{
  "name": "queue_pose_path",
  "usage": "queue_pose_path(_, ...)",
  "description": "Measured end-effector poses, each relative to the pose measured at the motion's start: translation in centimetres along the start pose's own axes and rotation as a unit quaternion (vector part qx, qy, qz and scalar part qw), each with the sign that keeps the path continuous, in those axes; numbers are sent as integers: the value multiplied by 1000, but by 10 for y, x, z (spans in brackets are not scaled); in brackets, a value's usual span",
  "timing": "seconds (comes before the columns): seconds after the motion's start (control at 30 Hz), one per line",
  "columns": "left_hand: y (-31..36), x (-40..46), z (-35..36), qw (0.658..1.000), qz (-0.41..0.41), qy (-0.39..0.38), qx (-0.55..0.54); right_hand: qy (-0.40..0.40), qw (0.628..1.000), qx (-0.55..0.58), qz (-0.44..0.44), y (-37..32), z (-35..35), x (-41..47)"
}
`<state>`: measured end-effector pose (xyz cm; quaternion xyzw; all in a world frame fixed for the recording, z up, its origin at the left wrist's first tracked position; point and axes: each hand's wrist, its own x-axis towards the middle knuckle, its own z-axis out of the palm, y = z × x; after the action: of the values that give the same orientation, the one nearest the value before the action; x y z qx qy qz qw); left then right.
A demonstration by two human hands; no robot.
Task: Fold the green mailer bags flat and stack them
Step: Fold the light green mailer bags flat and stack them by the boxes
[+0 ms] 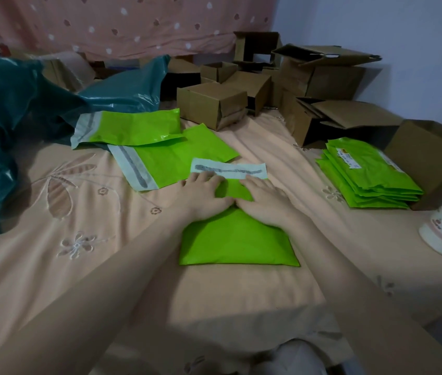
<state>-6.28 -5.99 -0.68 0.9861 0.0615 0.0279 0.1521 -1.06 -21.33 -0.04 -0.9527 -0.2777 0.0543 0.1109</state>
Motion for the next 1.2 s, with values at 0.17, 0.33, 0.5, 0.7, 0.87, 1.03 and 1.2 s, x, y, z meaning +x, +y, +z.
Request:
queue_pose_path(0.17,3,19,0,998,63,25,-5,76,995,-4,-59,-5,-12,20)
queue_pose_path(0.33,-4,32,11,997,36,-62,8,-16,999,5,-32,7,5,31)
queue_pose_path(0.5,-7,30,6,981,-22,29,-189,66,996,51,25,14,12,35)
queue_pose_path(0.7,-15,7,-13,914,-27,209,-347,242,948,204,31,19,0,23)
queue_pose_path(0.87,-29,-14,-24,960,-111,152,-209,155,961,186,131,35,-14,-7)
queue_pose_path(1.03,-24,-28,-13,971,-132,73,-184,80,963,207,154,27,-10,-20)
queue_pose_path(1.2,-23,-28,-16,931,-174,104,-304,123,915,342,174,22,-4,-21)
